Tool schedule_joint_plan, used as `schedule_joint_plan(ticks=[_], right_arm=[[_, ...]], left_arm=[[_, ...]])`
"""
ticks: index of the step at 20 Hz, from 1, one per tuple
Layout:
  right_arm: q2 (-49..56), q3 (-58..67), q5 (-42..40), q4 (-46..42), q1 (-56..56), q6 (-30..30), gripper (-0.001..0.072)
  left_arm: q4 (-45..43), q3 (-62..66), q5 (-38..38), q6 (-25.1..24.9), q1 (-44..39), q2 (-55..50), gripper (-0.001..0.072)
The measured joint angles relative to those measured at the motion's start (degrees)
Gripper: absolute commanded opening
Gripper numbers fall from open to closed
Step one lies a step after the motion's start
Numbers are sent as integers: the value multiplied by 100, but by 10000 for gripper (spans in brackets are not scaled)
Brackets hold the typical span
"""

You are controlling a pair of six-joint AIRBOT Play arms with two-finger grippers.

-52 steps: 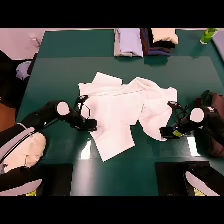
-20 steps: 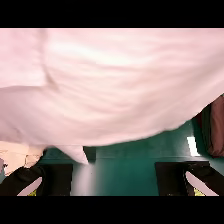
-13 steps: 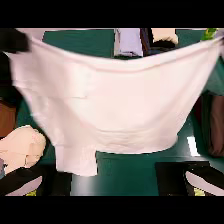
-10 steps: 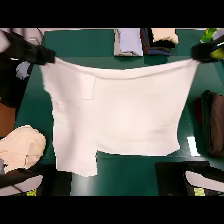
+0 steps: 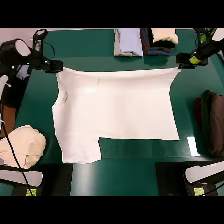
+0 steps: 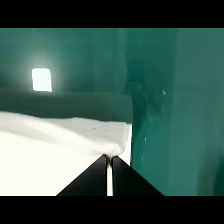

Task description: Fold the shirts.

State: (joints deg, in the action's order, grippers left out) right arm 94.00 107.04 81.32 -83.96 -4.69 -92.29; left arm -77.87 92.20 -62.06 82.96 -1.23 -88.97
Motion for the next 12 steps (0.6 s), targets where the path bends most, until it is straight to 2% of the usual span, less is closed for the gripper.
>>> schedule_joint_plan(ticks=[3, 6, 12], right_arm=[[-63, -133, 118, 68, -72, 107, 20], [-330, -833, 116, -37, -87, 157, 20], [-850, -2618, -494, -111, -96, 188, 21]], left_arm=[[341, 50, -675, -221, 227, -44, 22], [461, -245, -1163, -319, 323, -61, 21], [592, -1252, -1298, -337, 372, -70, 22]])
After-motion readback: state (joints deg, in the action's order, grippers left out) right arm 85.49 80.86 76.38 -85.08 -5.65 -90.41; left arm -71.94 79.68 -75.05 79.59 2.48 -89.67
